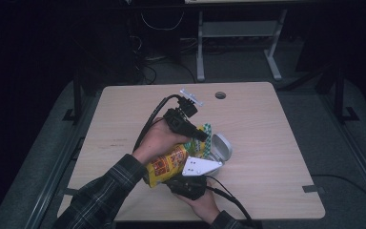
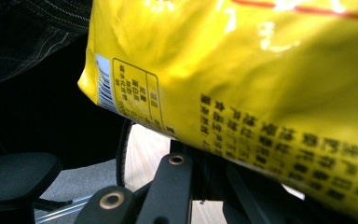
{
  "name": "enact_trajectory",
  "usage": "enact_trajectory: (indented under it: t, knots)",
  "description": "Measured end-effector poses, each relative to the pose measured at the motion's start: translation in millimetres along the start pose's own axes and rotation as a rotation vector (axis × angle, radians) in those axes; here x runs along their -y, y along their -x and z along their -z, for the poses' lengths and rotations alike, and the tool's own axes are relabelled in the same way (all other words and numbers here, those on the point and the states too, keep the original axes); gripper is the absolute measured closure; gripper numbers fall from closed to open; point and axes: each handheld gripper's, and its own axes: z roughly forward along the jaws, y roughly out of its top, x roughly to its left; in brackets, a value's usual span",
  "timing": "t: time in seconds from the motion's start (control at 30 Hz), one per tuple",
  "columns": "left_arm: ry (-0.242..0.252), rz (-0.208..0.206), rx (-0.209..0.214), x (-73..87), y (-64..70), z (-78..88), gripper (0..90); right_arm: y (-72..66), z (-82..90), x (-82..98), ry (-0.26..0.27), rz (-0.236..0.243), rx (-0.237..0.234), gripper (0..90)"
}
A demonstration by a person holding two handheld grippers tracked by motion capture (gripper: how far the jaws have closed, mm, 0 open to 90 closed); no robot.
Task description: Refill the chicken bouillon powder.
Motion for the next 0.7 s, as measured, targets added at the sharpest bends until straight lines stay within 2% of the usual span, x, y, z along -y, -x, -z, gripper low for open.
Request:
enact_trajectory:
  t: [0.7]
  knots:
    - [-0.01, 0.0, -0.003, -1.6, 0.3, -1.7, 89.9, -0.5, 0.1, -0.1, 0.003, -0.001, -0.002, 90.0]
